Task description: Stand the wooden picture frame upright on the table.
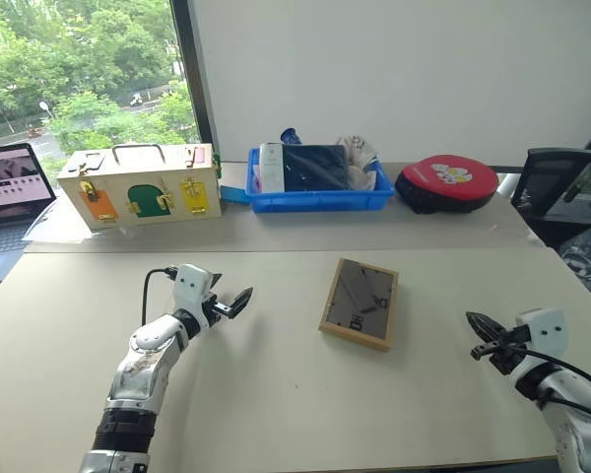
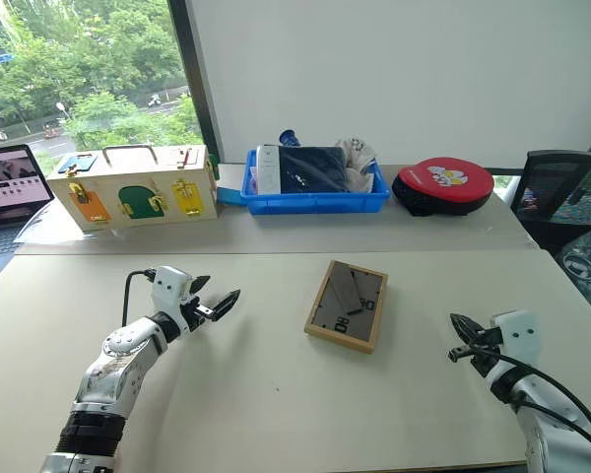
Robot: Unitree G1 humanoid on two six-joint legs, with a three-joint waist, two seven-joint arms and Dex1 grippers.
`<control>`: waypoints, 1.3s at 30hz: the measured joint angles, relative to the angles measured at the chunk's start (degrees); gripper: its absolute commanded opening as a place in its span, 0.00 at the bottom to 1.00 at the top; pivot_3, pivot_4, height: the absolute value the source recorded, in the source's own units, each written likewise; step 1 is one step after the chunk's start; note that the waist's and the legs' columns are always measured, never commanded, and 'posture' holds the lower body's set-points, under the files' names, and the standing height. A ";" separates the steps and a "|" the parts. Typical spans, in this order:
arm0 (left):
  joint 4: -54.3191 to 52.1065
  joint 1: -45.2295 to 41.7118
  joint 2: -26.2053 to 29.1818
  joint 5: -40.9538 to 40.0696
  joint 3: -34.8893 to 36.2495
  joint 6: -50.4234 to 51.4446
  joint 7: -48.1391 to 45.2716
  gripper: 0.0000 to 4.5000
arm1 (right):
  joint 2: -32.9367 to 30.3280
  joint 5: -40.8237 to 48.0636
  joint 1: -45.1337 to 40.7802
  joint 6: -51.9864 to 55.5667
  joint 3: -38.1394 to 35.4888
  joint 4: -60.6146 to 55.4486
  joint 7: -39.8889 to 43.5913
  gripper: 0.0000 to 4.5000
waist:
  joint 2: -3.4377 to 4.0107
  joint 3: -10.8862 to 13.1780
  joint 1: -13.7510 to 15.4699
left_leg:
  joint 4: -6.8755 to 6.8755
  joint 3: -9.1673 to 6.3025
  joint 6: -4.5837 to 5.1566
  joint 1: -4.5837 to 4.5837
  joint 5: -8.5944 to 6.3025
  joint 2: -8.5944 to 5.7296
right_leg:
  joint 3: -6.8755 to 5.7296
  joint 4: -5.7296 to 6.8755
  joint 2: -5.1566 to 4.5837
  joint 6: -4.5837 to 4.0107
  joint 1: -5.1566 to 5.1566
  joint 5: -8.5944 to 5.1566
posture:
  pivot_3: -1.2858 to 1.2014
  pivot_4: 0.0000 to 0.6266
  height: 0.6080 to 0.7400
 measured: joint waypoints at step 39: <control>23.42 -26.29 -6.28 18.04 -25.40 -3.74 -25.48 0.02 | -8.11 -14.22 -23.09 9.12 27.75 8.30 7.56 0.00 | 0.14 -0.03 0.91 | 0.12 -1.00 -0.01 -0.17 0.02 -0.19 | -1.09 -0.40 -0.14 -0.05 0.66 -0.04 | 0.52 0.24 0.89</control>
